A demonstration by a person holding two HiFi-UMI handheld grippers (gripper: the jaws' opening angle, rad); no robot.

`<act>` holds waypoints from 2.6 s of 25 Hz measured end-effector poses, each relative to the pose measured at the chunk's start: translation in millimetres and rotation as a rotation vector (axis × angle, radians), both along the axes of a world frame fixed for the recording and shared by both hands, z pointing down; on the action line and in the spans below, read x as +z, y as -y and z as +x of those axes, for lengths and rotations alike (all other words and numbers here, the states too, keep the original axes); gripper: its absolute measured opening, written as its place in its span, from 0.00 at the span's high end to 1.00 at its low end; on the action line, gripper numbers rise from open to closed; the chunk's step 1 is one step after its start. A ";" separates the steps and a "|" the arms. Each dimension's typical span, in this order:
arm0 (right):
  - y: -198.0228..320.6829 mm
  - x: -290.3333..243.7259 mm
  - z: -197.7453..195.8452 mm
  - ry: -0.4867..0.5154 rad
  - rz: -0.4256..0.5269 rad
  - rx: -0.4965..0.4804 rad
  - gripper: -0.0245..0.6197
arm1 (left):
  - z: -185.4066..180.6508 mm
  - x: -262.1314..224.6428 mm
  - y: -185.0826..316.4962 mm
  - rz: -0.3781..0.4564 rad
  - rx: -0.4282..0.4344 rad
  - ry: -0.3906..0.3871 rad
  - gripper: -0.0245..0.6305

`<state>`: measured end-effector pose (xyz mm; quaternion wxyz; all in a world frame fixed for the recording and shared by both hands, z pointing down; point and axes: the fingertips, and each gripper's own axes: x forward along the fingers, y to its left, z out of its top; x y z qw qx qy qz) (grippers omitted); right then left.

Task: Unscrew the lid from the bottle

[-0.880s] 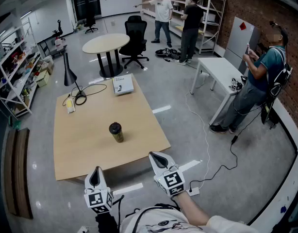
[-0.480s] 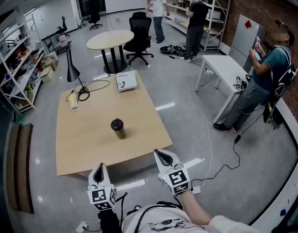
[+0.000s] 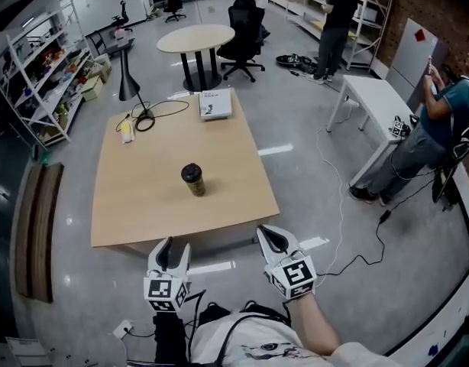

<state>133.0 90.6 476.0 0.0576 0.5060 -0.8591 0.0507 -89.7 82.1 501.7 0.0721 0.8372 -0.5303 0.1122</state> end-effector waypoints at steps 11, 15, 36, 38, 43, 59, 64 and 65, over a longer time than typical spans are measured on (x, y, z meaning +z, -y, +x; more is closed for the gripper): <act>33.7 19.8 17.8 0.009 -0.056 -0.018 0.95 | 26.9 115.3 64.5 -0.169 0.132 0.075 0.11; 72.8 15.0 2.7 -0.022 -0.046 -0.052 0.94 | 23.2 169.8 125.4 -0.204 0.119 0.091 0.11; 265.7 79.2 -57.0 -0.128 -0.357 -0.004 0.83 | 81.5 284.9 307.2 -0.159 0.334 0.099 0.14; 265.4 84.0 -56.0 -0.149 -0.369 -0.009 0.83 | 79.6 285.5 308.9 -0.172 0.328 0.091 0.23; 265.6 88.1 -50.6 -0.164 -0.380 -0.048 0.83 | 76.6 282.5 309.4 -0.243 0.324 0.055 0.31; 269.1 -22.6 -150.3 -0.209 -0.095 -0.826 0.23 | 119.4 56.9 295.1 -0.016 0.462 0.039 0.34; 231.9 -58.6 -143.3 -0.226 0.012 -1.104 0.25 | 151.1 19.0 260.9 0.009 0.541 0.074 0.34; 226.4 -64.7 -141.4 -0.204 0.024 -1.136 0.25 | 153.8 13.6 256.3 0.010 0.549 0.070 0.34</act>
